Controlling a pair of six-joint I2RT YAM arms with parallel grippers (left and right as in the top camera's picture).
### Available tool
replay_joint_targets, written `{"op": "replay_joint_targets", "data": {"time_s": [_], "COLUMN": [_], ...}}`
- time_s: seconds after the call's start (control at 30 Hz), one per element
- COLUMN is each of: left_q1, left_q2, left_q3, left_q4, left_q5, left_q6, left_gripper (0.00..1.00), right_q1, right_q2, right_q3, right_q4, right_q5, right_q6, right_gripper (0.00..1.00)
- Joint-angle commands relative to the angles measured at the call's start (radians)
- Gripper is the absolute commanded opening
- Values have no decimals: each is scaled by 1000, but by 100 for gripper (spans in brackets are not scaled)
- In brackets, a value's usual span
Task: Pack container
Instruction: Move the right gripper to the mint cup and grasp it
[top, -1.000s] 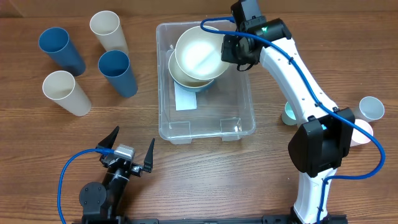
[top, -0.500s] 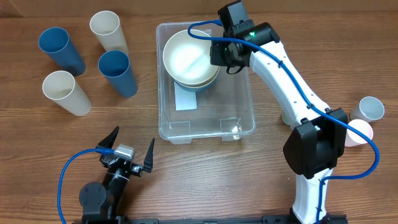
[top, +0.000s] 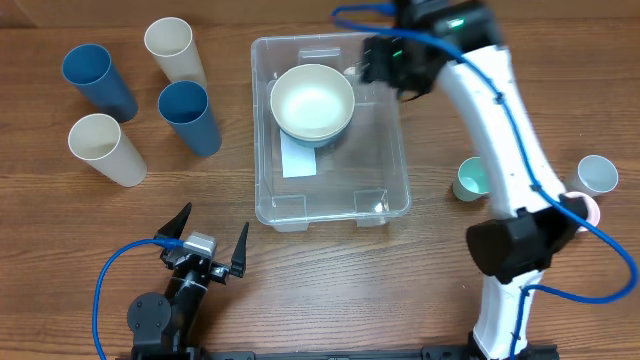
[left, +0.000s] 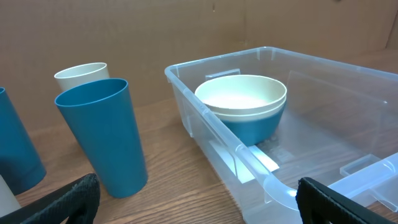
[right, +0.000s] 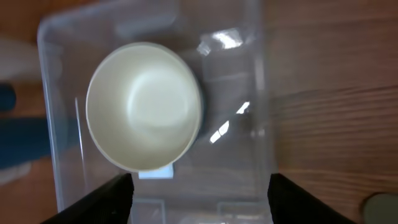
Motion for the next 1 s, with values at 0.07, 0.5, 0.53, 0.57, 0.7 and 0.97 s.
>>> {"op": "replay_joint_targets", "data": {"time_s": [0.07, 0.5, 0.53, 0.57, 0.7, 0.97], "left_q1": [8, 8, 8, 8, 8, 8], "left_q2": [-9, -9, -9, -9, -9, -9], "left_q3": [-3, -3, -3, -3, -3, -3], "left_q4": [0, 1, 0, 0, 0, 1], "left_q5": [14, 14, 14, 14, 14, 14], "left_q6": [8, 8, 8, 8, 8, 8], "left_gripper": [100, 100, 100, 100, 100, 100], "right_q1": [-296, -660, -698, -730, -789, -610], "right_q2": [-56, -344, -388, -418, -467, -466], "right_q3": [66, -253, -320, -380, -664, -1040], "right_q4": [-193, -252, -251, -242, -132, 175], "right_q5": [0, 25, 39, 38, 11, -70], "right_q6": [20, 9, 24, 24, 19, -34], "right_gripper": [82, 81, 81, 81, 80, 79]}}
